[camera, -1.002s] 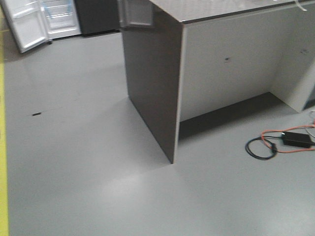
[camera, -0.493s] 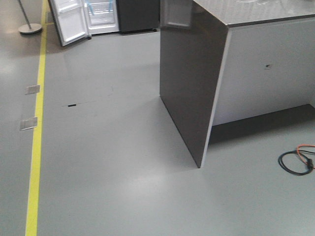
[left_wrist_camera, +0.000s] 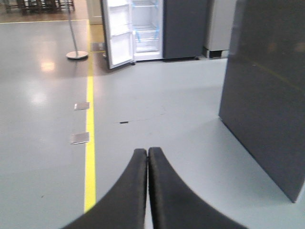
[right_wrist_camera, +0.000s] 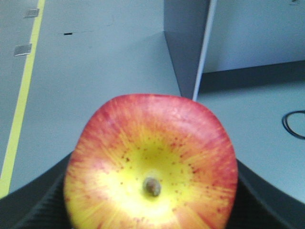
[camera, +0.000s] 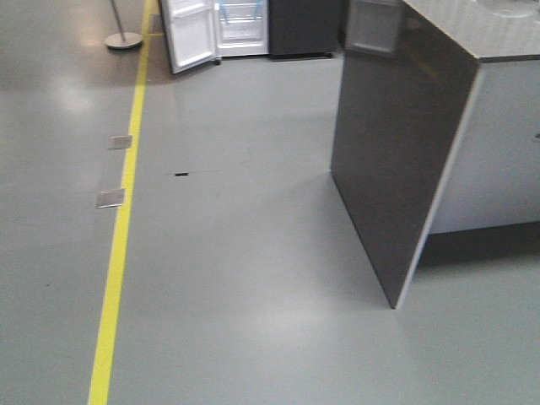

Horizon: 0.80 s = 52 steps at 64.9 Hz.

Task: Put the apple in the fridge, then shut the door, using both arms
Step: 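Drive toward the open refrigerator holding the apple in the right gripper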

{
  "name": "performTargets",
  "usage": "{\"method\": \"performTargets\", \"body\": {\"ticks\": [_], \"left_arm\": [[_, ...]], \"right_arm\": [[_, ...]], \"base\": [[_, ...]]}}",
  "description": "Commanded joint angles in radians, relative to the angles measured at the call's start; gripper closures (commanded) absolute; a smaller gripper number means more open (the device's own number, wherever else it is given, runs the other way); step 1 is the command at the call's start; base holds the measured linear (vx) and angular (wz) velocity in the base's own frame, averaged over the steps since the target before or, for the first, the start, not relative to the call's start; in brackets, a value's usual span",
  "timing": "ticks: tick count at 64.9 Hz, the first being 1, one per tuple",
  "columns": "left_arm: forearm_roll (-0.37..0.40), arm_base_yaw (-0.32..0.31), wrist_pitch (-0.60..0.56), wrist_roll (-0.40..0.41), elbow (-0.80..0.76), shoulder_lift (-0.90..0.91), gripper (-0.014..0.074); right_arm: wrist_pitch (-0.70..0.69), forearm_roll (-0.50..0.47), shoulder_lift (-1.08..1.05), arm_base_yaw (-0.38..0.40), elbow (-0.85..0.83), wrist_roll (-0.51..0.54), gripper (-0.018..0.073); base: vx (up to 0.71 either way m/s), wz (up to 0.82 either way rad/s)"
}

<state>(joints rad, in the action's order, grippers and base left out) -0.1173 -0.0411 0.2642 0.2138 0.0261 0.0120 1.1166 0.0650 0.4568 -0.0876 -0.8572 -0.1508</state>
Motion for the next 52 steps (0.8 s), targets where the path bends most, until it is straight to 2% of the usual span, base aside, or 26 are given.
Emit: {"method": "performTargets", "body": {"ticks": [1,30,52], "left_arm": [[0.005,-0.003,-0.071,0.009,0.020,0.014,0.0602],[0.005,-0.003,-0.071,0.009,0.020,0.014,0.0602],[0.005,-0.003,-0.071,0.009,0.020,0.014,0.0602]], "right_arm": [[-0.074,0.010,0.008,0.002,-0.025,0.004,0.0424],[-0.074,0.010,0.008,0.002,-0.025,0.004,0.0424],[-0.074,0.010,0.008,0.002,-0.025,0.004,0.0424]], "base": [[0.09,0.36],[0.12,0.38],[0.12,0.14]]}}
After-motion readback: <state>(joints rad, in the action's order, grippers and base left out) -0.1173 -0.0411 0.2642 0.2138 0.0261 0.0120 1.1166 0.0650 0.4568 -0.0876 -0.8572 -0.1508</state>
